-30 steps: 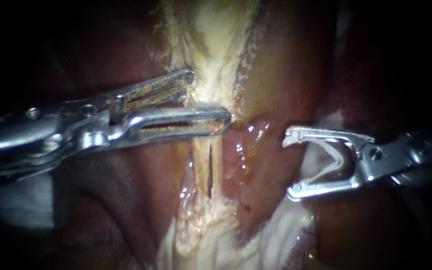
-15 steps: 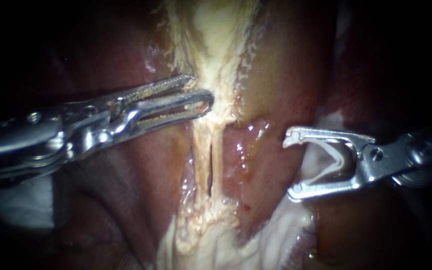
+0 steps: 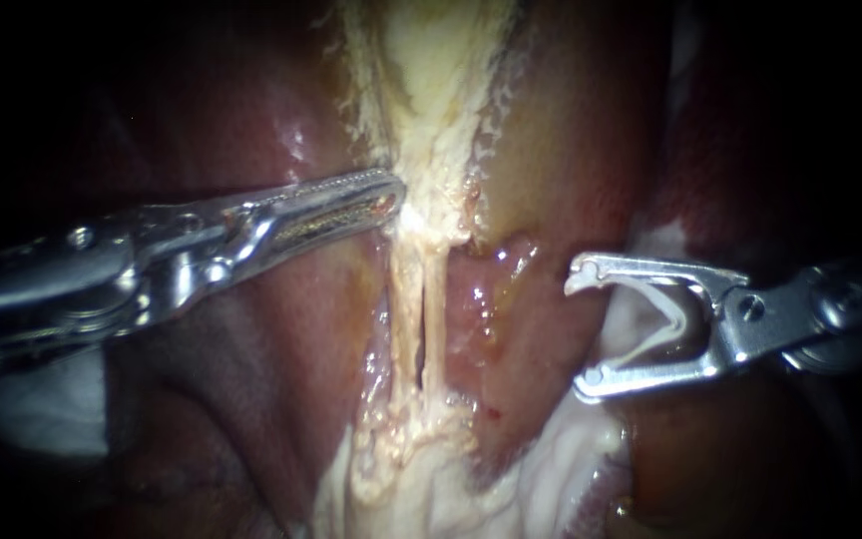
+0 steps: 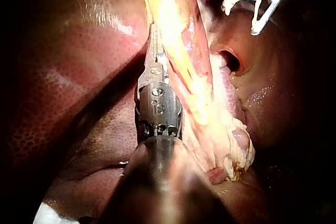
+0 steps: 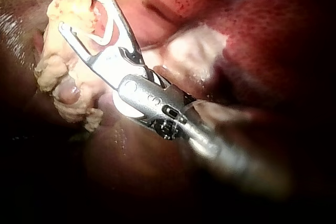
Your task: Grabbing gallbladder
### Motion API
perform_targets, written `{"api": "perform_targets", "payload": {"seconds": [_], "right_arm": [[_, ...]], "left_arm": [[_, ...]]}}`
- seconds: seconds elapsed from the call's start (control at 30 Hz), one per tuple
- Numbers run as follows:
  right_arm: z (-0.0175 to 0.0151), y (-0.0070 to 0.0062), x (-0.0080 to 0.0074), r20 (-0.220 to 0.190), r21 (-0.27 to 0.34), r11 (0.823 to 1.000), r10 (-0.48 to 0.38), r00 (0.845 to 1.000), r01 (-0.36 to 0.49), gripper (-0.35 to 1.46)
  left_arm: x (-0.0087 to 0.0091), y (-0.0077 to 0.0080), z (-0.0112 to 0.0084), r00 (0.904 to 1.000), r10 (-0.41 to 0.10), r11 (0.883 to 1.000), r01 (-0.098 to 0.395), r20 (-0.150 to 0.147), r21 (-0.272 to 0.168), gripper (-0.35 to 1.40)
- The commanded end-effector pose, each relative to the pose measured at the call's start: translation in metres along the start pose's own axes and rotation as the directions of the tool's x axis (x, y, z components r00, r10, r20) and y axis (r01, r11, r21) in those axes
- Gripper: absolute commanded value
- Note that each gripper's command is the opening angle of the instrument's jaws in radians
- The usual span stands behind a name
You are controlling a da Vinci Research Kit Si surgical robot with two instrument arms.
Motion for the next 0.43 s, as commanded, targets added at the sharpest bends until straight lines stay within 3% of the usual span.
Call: {"api": "perform_targets", "payload": {"seconds": [0.03,0.43], "right_arm": [[0.0000,0.0000,0.0000,0.000,0.000,1.000,0.000,1.000,0.000,0.57],[0.0000,0.0000,0.0000,0.000,0.000,1.000,0.000,1.000,0.000,0.56]], "left_arm": [[-0.0001,-0.0002,-0.0003,1.0000,-0.001,1.000,0.001,0.001,0.003,-0.35],[-0.0003,-0.0008,-0.0009,1.0000,-0.010,1.000,0.010,-0.002,0.014,-0.35]]}}
